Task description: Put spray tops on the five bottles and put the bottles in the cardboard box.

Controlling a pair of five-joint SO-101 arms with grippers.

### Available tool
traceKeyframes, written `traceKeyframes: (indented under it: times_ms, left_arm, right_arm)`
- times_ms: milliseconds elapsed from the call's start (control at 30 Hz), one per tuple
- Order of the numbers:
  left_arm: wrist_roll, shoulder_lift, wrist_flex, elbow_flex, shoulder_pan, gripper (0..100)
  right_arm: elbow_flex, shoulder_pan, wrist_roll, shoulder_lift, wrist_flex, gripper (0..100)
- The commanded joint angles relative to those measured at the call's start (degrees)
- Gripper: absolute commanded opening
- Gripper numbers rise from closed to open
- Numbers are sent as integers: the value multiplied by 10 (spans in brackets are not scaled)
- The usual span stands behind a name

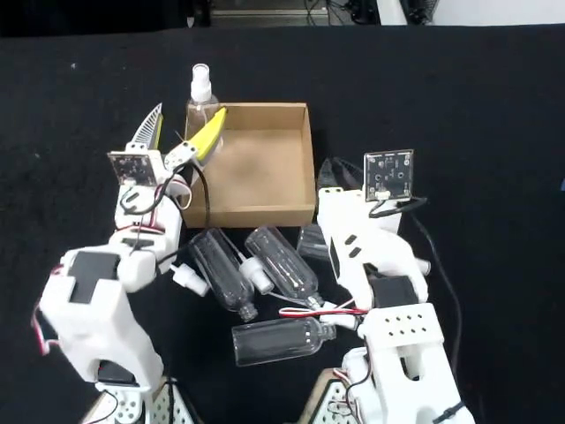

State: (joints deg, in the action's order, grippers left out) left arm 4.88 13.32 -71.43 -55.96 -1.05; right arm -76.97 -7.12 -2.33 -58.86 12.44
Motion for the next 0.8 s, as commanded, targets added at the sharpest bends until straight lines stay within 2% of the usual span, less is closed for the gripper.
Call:
traceKeyframes:
  times_ms: [0,200,433,533,767]
  left_arm:
    - [-1,-100,-6,-53,3,378]
    - [-1,-207,-4,-166,2,377]
    - [0,-386,135,-257,-18,377]
    - [0,-489,255,-268,-25,377]
    - [1,-745,645,-248,-35,377]
  right_arm:
    - [3,13,-2,-6,-16,11]
    - [4,11,-2,-6,-17,11]
    - [3,11,-2,-6,-17,11]
    - [3,11,-2,-6,-17,11]
    - [3,11,-2,-6,-17,11]
